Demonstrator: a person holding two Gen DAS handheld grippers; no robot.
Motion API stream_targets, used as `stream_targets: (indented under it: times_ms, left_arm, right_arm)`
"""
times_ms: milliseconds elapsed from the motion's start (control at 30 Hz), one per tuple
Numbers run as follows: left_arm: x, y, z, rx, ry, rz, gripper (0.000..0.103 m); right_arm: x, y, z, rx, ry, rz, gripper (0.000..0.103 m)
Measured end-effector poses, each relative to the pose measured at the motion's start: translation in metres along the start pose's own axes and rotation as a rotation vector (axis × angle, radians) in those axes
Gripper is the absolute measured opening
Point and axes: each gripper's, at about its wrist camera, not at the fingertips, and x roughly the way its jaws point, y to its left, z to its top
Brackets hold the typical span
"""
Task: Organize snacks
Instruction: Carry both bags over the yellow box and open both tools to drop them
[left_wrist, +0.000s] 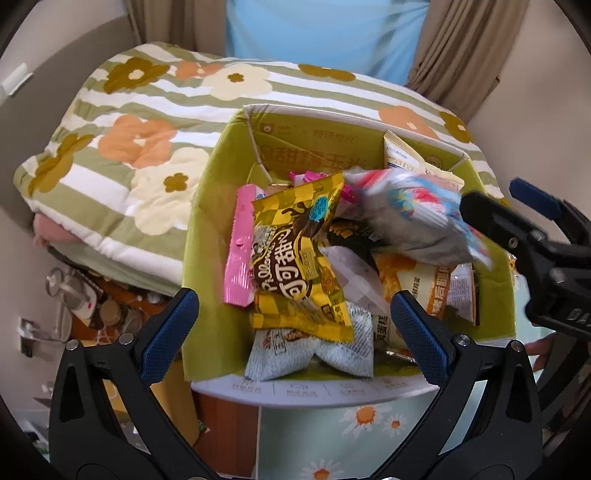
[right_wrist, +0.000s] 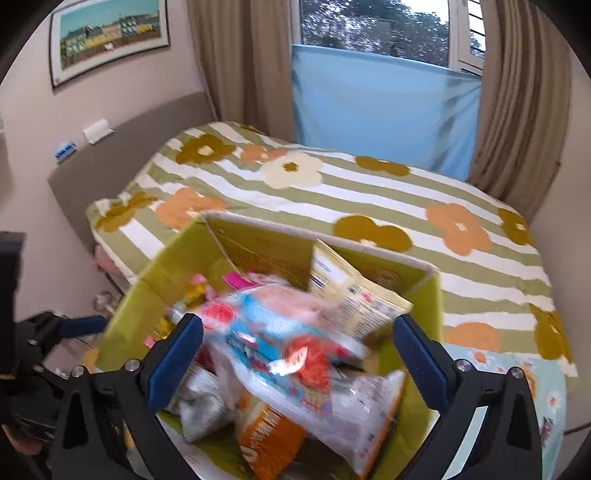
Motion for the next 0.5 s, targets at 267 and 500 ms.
stream_targets:
  times_ms: [267,500]
  left_arm:
    - [-0.01,-0.008,-0.004,0.028,-0.025,-0.036,0.103]
    - [-0.016,-0.026,0.002,0.085,-0.039,-0.064,0.103]
  right_arm:
    - [-0.013,0.001,-0.006,0.011,0.014,0.004,0.102]
    - [-0.03,-0.012,-0.012,0.053,0.007,-0.034,0.102]
